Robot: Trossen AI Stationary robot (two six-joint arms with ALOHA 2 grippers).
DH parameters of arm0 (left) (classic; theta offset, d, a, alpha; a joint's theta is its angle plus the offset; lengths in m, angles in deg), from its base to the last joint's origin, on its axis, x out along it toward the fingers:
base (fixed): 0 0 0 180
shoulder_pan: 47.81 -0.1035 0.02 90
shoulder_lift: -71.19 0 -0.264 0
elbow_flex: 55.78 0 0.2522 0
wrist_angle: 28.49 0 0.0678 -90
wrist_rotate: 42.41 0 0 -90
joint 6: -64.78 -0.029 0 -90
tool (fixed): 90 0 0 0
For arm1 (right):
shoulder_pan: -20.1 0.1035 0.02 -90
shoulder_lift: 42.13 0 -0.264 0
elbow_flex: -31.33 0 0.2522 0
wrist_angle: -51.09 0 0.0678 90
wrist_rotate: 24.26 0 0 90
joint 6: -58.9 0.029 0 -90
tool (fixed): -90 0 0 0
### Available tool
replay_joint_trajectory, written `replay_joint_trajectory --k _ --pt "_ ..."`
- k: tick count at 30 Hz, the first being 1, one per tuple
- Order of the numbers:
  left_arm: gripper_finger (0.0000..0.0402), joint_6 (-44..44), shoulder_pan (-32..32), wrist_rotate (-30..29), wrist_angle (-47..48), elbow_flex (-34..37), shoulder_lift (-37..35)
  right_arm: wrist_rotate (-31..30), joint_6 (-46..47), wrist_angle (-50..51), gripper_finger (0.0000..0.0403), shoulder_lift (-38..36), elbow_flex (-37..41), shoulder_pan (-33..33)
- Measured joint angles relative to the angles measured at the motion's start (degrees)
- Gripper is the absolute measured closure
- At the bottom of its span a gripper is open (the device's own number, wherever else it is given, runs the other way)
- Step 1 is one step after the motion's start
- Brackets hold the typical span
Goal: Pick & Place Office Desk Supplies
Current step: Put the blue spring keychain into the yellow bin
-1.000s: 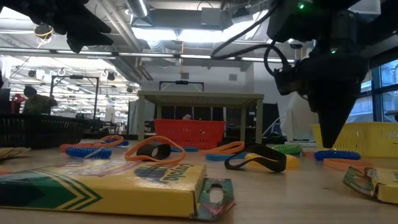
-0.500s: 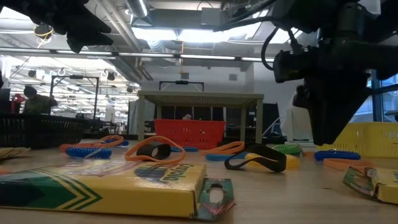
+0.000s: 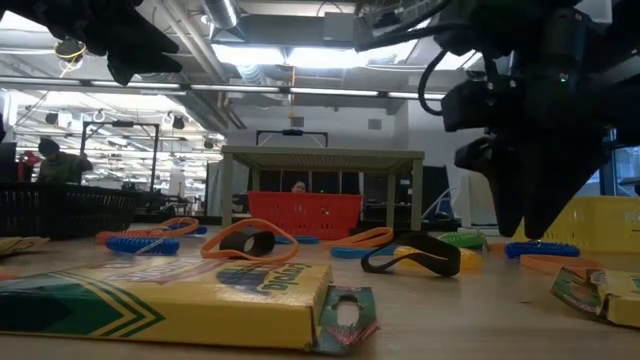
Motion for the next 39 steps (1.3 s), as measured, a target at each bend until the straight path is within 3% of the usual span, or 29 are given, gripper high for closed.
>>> replay_joint_trajectory --k 12,15,22,31,39 --pt "0.0210 -0.03 0.01 0.00 -0.02 0.00 -0.02 0.09 0.75 0.06 0.0231 4.92 -0.30 -0.50" --pt "0.0210 -0.04 0.00 0.00 -0.02 0.00 -0.02 -0.45 0.77 -0.02 0.0263 5.08 -0.33 -0.48" --pt "0.0210 -0.13 0.00 0.00 -0.02 0.00 -0.02 -0.08 1.39 -0.25 0.0384 5.16 -0.33 -0.48" --pt "0.0210 -0.13 0.00 0.00 -0.02 0.00 -0.02 -0.43 8.66 3.38 0.0387 2.35 -0.77 -0.44" --pt "0.0210 -0.10 0.00 0.00 -0.25 0.00 -0.01 -2.79 14.37 8.78 0.0388 -1.26 -8.11 -0.49"
